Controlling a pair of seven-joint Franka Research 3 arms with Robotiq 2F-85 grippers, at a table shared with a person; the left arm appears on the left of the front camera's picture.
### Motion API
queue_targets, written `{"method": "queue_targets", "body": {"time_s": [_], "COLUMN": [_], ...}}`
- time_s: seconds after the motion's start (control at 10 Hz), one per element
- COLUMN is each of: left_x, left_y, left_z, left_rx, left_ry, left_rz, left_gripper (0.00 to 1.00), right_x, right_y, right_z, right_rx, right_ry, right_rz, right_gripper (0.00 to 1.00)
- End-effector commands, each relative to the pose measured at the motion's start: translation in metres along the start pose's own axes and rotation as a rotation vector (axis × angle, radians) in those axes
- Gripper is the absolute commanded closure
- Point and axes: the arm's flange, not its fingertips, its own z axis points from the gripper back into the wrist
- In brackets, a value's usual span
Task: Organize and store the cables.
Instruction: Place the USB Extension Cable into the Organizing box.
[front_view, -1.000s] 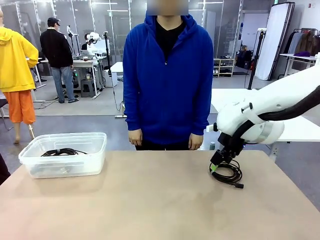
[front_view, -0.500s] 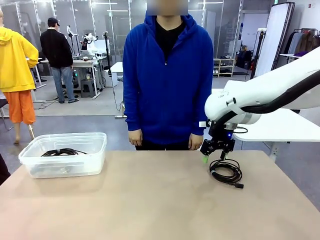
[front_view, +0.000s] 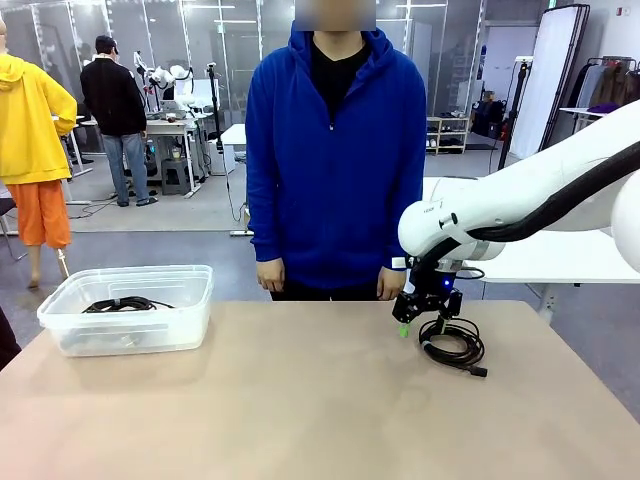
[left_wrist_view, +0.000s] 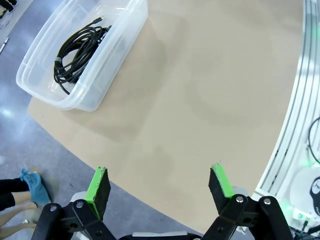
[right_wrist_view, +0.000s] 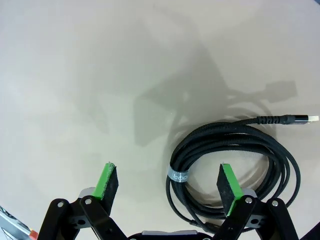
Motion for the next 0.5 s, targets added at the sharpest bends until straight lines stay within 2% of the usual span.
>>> {"method": "queue_targets", "body": {"time_s": [0.0,0.3,0.4], "left_x": [0.001,0.001,0.001], "left_y": [0.002,0.002,0.002], "left_z": [-0.002,-0.002,-0.002], "left_rx": [0.013,0.013,0.013], "left_ry": [-0.008,-0.008,-0.008], "left_rz": [0.01,0.01,0.01], "left_gripper": [0.0,0.0,0.0], "right_x": [0.0,-0.005,-0.005], "right_y": [0.002,0.002,0.001], "right_z": [-0.009,-0.022,-0.022], "right_rx": [-0.042,-0.035,-0.037], "right_ry": [0.0,0.01,0.009], "right_rz": [-0.023,-0.014,-0.014], "right_gripper": [0.0,0.0,0.12]}}
